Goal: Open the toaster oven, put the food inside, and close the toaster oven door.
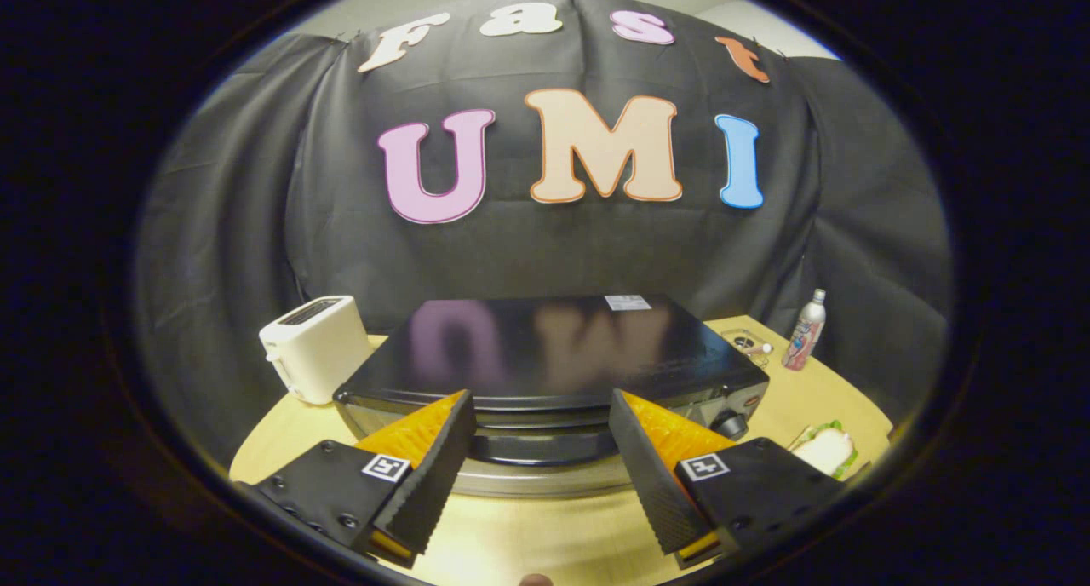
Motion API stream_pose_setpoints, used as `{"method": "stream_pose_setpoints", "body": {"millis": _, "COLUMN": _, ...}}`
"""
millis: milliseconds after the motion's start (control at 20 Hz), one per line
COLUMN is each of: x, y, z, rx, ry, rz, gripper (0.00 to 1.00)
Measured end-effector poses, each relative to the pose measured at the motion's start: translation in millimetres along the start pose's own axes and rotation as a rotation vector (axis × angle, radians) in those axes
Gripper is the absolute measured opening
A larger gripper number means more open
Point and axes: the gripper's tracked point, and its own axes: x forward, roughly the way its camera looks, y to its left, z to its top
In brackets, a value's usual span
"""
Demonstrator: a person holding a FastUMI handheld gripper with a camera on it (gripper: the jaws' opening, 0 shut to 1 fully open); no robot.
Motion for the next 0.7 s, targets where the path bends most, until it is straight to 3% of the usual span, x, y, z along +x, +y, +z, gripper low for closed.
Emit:
{"method": "stream_pose_setpoints", "body": {"millis": 350, "x": -41.5, "y": -10.0, "z": -28.7, "rx": 0.04, "ry": 0.057, "rz": -0.026, "gripper": 0.98}}
{"method": "stream_pose_setpoints", "body": {"millis": 700, "x": -86.6, "y": -15.3, "z": -85.7, "rx": -0.039, "ry": 0.161, "rz": -0.057, "gripper": 0.98}}
